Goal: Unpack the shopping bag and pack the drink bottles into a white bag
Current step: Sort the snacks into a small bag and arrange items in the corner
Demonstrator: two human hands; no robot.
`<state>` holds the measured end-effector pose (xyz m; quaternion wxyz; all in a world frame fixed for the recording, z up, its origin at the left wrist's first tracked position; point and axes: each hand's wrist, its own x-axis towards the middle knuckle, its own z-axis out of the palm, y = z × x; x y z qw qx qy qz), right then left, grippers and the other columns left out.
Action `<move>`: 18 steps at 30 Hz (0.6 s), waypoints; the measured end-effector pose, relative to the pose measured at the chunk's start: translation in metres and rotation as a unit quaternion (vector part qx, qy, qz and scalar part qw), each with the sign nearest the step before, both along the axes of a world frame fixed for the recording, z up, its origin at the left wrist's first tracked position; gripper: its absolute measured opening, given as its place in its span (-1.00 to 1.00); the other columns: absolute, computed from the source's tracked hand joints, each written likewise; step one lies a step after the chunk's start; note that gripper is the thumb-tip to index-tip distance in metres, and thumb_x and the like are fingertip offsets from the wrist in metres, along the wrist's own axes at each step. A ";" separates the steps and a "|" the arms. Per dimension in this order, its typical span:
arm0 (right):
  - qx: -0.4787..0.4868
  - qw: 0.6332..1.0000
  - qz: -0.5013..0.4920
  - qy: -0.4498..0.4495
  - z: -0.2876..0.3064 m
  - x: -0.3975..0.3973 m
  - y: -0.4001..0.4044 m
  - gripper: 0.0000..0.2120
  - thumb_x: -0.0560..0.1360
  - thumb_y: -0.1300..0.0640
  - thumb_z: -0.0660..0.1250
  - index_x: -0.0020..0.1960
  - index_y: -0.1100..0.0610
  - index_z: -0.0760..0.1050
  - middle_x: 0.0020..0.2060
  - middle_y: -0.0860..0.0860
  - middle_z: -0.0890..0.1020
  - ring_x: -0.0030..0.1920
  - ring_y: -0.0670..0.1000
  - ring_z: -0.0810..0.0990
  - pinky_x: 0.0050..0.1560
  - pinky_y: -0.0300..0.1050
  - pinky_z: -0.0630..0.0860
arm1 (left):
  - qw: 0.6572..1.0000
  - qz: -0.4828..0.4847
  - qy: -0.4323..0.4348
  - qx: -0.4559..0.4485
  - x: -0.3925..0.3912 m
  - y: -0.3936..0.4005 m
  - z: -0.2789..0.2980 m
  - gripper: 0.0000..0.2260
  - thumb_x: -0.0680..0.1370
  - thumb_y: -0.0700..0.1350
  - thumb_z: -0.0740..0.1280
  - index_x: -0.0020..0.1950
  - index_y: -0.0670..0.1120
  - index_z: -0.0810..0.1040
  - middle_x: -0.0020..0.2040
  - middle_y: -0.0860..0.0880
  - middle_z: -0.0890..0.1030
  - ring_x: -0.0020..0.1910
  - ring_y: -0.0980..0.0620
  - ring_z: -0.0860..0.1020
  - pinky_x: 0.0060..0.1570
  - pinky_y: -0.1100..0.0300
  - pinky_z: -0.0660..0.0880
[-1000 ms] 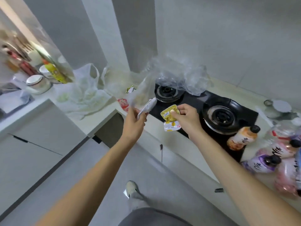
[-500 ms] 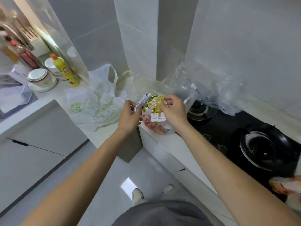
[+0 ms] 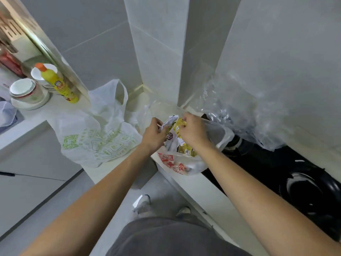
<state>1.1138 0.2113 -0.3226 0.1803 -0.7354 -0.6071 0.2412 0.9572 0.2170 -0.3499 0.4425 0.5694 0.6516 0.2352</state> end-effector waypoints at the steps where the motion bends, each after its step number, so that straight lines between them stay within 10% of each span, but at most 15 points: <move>1: -0.015 1.000 -0.003 -0.004 -0.003 0.000 0.001 -0.72 0.53 0.31 0.30 0.23 0.24 0.55 0.09 0.19 0.66 0.08 0.23 0.63 -0.03 0.00 0.55 | 1.000 -0.022 0.011 -0.002 0.001 0.005 -0.004 -0.73 0.66 0.08 0.28 0.14 -0.11 0.38 -0.23 -0.03 0.64 -0.26 -0.09 0.64 -0.20 -0.01 0.61; 6: -0.074 0.995 -0.026 -0.054 -0.002 -0.001 0.001 -0.71 0.52 0.21 0.33 0.24 0.19 0.52 0.01 0.11 0.67 -0.03 0.16 0.64 -0.06 0.09 0.64 | 0.966 -0.196 0.156 0.067 -0.007 0.023 -0.016 -0.64 0.64 0.08 0.25 0.26 -0.17 0.49 0.09 -0.15 0.62 0.09 -0.17 0.57 0.04 -0.03 0.52; 18: 0.131 0.957 -0.175 -0.191 0.055 0.004 -0.073 -0.77 0.55 0.14 0.31 0.20 0.11 0.53 0.09 0.00 0.59 0.21 0.07 0.48 0.12 0.02 0.54 | 0.852 -0.383 0.149 0.323 0.010 0.012 0.058 -0.64 0.63 0.02 0.24 0.39 -0.09 0.42 0.20 -0.09 0.55 0.18 -0.13 0.49 -0.14 -0.01 0.52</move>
